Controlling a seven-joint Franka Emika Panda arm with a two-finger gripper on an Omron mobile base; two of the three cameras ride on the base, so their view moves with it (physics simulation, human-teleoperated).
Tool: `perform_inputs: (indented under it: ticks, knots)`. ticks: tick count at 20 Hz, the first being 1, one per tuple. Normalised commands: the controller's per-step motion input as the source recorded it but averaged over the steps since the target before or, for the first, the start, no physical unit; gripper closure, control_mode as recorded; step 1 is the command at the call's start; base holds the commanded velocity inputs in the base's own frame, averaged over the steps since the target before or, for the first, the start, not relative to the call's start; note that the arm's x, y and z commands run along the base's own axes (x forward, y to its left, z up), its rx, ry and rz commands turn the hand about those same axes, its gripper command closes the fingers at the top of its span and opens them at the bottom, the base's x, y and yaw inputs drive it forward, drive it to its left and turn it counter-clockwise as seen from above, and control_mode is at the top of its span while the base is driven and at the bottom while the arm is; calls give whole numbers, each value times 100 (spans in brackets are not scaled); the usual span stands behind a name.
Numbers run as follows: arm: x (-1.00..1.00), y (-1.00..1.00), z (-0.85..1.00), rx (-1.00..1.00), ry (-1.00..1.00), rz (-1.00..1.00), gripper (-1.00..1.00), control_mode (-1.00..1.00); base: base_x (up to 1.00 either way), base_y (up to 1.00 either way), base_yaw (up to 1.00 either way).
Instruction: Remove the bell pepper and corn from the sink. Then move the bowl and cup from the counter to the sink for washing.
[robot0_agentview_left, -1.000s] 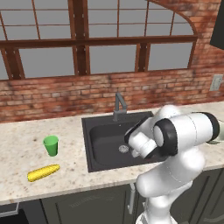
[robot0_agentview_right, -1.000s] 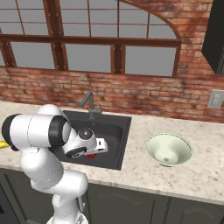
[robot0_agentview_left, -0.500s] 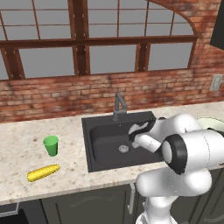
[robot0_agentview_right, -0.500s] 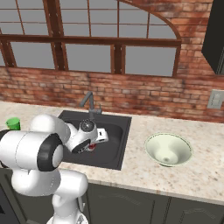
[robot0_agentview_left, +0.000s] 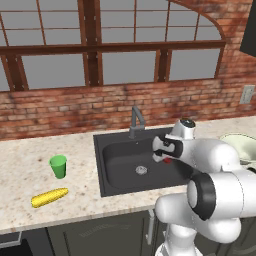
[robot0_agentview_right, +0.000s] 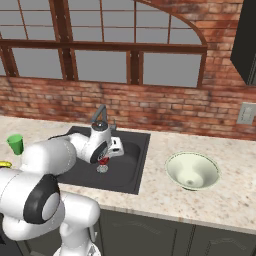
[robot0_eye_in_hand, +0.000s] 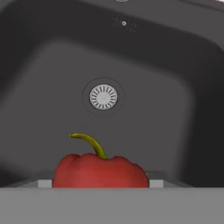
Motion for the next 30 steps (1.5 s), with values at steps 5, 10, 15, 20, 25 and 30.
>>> perform_inputs:
  ticks: [5,10,15,20,25,30]
  knots:
    - [-25,0,28,0,11,0,100,-100,0,0,0]
    - [-28,1,20,4,7,0,100,-100,0,0,0]
    - [-24,3,21,5,4,0,100,-100,0,0,0]
    - [-25,16,10,6,3,-1,100,-100,0,0,0]
    - [-28,16,5,6,4,0,100,-100,0,0,0]
    - [-26,23,7,2,5,-2,100,-100,0,0,0]
